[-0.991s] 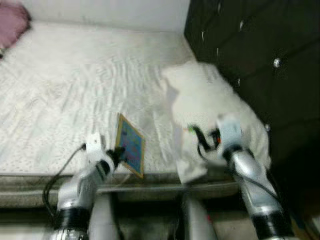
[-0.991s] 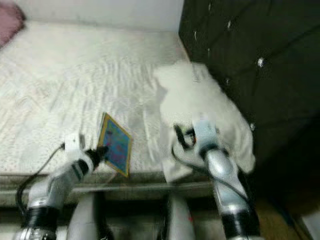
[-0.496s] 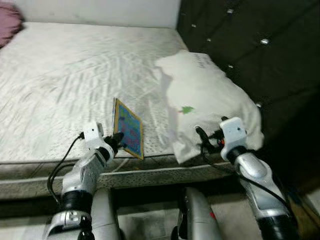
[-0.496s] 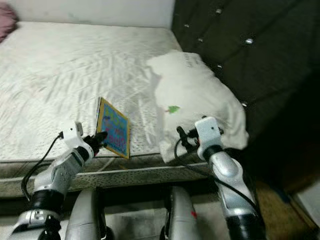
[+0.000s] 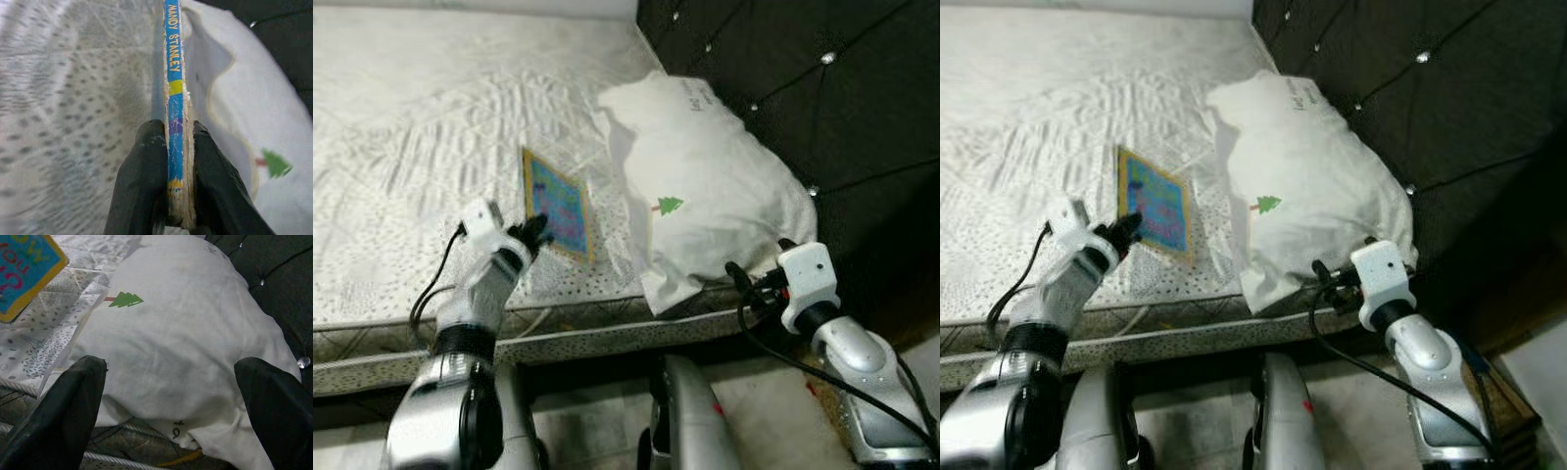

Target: Clean up the room

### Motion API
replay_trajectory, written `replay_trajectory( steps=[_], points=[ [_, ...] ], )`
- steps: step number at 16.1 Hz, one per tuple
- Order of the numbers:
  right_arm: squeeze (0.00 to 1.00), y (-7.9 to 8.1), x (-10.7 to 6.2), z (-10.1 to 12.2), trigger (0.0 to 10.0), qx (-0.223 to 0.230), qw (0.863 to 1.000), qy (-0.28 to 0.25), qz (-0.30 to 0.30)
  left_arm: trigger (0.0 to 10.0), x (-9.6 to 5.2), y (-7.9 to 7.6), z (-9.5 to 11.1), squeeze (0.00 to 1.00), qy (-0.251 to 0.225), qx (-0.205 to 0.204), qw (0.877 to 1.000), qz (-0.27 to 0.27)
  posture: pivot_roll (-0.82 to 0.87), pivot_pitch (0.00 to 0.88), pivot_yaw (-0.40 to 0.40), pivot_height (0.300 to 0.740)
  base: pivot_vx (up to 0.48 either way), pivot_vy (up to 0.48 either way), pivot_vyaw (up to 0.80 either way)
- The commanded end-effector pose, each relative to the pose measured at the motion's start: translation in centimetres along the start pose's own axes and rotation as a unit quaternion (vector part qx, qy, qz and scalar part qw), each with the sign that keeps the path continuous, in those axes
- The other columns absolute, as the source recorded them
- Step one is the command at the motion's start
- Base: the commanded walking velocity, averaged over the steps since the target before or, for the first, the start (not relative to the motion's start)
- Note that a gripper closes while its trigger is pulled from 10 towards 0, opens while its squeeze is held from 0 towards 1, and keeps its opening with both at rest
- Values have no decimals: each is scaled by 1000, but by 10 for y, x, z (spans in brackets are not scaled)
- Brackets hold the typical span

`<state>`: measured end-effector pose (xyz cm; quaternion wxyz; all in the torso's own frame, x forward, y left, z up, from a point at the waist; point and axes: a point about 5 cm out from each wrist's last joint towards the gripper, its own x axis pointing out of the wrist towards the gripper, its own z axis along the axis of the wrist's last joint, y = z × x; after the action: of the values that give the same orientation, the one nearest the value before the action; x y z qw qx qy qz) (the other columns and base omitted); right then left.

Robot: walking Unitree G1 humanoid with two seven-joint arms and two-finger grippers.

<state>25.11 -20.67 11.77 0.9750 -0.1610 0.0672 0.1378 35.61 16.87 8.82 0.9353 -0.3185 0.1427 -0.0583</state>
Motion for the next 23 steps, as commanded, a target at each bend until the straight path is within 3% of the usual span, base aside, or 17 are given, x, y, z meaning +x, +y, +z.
replay_trajectory(
  steps=[1, 6, 8, 10, 11, 12, 13, 23],
  points=[
    [0, -5, -4, 6, 10000, -6, 1000, -4, -2, 10000, 6, -10, 0, 0, 2, -24, 999, -22, -266, 42, -127, 582, 0, 0, 0],
    [0, -8, -6, 12, 10000, -21, 1000, -5, -1, 10000, 13, -18, -33, 0, 67, -91, 994, -8, -292, 43, -128, 582, 0, 0, 0],
    [0, -7, -5, 13, 10000, -20, 1000, -4, -2, 10000, 11, -15, -43, 0, 85, -81, 993, 6, -292, 42, -123, 582, 0, 0, 0],
    [0, -6, -4, 14, 10000, -19, 1000, -4, -3, 10000, 11, -14, -45, 0, 84, -96, 992, 8, -288, 40, -120, 582, 0, 0, 0],
    [0, -4, -1, 15, 10000, -17, 1000, -9, -6, 10000, 10, -11, -49, 129, 93, -93, 991, 16, -282, 34, -113, 582, 0, 0, 0],
    [0, -4, 0, 16, 10000, -16, 1000, -9, -6, 10000, 10, -10, -49, 522, 94, -92, 991, 18, -280, 32, -110, 582, 0, 0, 0],
    [0, -3, 2, 16, 10000, -15, 1000, -12, -7, 10000, 9, -9, -48, 1000, 97, -83, 992, 21, -277, 29, -106, 582, 0, 0, 0],
    [0, 6, 18, 17, 10000, -3, 1000, -26, -8, 10000, 5, 17, -18, 1000, 91, -18, 994, 65, -226, 0, -81, 582, 0, 0, 0]
  ],
)
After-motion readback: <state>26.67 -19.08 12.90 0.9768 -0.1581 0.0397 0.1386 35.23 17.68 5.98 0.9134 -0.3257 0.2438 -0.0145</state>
